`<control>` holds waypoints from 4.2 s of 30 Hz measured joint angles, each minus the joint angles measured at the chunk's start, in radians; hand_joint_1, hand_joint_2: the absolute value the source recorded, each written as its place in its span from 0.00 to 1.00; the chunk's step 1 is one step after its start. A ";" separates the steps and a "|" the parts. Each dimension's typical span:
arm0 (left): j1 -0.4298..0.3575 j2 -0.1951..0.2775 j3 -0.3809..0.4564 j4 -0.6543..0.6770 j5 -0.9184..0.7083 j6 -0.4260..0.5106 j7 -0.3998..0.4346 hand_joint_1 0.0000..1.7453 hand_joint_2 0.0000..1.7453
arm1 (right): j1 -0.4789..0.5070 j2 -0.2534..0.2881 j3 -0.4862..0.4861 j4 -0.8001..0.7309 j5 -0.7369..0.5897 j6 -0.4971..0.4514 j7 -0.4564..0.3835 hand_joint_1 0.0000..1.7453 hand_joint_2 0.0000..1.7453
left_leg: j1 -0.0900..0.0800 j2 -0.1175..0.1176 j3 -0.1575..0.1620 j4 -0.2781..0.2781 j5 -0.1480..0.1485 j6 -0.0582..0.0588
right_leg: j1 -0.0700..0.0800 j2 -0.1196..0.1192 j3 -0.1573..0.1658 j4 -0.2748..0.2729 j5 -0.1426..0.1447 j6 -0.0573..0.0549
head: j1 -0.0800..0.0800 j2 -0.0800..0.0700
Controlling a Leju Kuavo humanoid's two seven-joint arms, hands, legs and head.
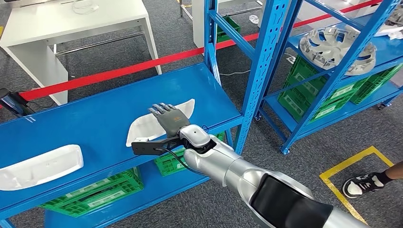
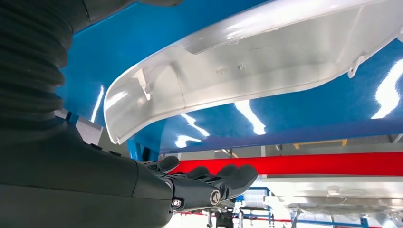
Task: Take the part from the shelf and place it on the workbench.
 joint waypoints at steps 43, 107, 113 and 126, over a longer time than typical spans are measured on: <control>-0.012 -0.002 0.001 -0.005 -0.048 -0.018 0.011 0.00 0.00 | 0.008 0.006 -0.012 0.108 -0.122 0.019 -0.006 1.00 1.00 | 0.000 0.000 0.005 0.000 0.000 0.000 | 0.000 0.000 0.006 -0.002 0.000 0.000 | 0.000 0.000; 0.000 -0.001 0.063 -0.005 -0.035 0.003 -0.020 0.00 1.00 | 0.317 -0.173 -0.101 -1.125 -0.603 -0.240 -0.655 1.00 1.00 | 0.018 0.006 -0.039 0.036 0.012 -0.004 | -0.025 0.004 0.018 0.042 -0.039 0.046 | 0.006 0.000; 0.000 -0.002 0.068 -0.004 -0.037 0.003 -0.021 0.00 1.00 | 0.352 -0.181 -0.091 -1.198 -0.646 -0.258 -0.654 1.00 1.00 | 0.018 0.004 -0.095 0.165 -0.089 -0.021 | -0.020 0.004 -0.016 0.042 -0.021 -0.010 | 0.002 0.000; 0.006 0.003 0.076 -0.005 -0.027 0.012 -0.042 0.00 1.00 | 0.458 -0.187 -0.098 -1.262 -0.626 -0.288 -0.645 1.00 1.00 | -0.020 0.009 0.028 0.010 -0.027 0.053 | 0.003 -0.002 -0.074 0.026 0.047 0.018 | -0.001 0.000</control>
